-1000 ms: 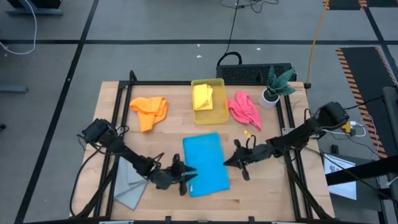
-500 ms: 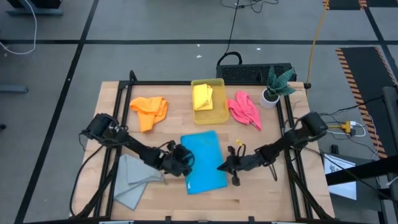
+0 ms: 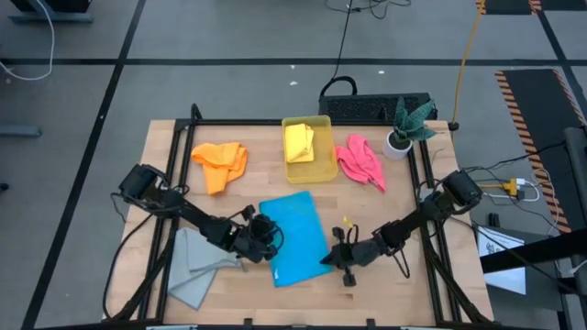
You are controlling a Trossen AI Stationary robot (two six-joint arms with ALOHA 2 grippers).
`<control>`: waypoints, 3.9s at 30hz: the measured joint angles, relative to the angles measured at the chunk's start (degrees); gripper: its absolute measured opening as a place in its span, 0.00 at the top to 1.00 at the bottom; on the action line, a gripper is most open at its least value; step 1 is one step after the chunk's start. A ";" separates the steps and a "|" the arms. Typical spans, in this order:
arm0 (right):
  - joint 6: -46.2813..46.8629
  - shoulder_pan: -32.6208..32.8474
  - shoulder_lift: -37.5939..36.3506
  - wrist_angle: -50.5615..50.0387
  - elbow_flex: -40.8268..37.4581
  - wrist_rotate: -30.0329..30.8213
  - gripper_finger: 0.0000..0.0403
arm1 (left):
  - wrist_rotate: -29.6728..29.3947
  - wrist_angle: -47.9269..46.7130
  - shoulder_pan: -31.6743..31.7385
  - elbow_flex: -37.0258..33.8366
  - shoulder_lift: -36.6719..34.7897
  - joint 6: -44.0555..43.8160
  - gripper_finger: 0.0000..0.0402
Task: Fold microfiber towels
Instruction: Fold the blue microfiber towel
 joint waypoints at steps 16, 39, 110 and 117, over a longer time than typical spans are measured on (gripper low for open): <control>-1.76 2.00 0.02 -1.19 1.11 0.34 1.00 | -3.68 -1.15 2.67 0.07 -0.01 6.33 0.71; -20.69 1.37 8.87 -3.32 17.65 1.63 0.88 | -9.69 13.51 -13.27 0.11 -0.47 23.68 0.71; -20.21 -1.28 8.87 -14.43 19.14 1.57 0.71 | 14.57 13.43 -13.70 7.67 9.39 23.64 0.71; -20.27 -1.28 8.87 -14.44 19.14 1.57 0.71 | 10.29 13.90 -13.21 7.67 9.37 23.92 0.71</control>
